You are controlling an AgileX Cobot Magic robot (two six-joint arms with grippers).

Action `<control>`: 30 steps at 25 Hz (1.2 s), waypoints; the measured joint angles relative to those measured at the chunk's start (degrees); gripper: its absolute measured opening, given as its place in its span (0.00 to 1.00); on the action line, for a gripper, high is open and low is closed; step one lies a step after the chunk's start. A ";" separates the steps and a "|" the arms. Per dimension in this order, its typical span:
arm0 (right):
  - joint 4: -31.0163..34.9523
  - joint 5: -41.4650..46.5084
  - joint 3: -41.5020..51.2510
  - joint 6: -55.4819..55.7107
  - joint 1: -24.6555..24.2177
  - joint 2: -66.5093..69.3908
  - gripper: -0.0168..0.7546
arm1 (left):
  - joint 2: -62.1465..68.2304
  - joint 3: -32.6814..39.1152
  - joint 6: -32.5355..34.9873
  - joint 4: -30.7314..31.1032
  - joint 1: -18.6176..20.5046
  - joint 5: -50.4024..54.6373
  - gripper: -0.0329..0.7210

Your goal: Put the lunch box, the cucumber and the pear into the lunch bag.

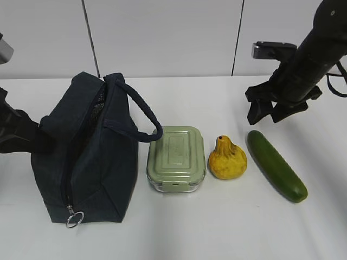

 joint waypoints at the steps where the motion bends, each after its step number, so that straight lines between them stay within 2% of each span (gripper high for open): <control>1: -0.96 1.29 -0.89 0.60 0.00 1.53 0.64 | 0.00 0.00 0.00 0.00 0.00 -0.01 0.05; 7: -2.54 6.55 -4.25 1.77 0.00 6.96 0.64 | 0.00 0.00 0.05 0.00 0.00 0.00 0.05; 21: -7.35 7.62 -5.28 2.61 3.31 10.97 0.64 | 0.00 0.00 0.05 0.05 0.00 -0.48 0.05; 26: -8.33 8.78 -5.86 3.40 3.44 12.71 0.55 | 0.00 0.00 0.05 0.10 0.00 -0.53 0.05; 30: -8.47 9.43 -8.22 3.39 3.44 12.34 0.53 | 0.00 0.00 0.05 0.10 0.00 -0.53 0.05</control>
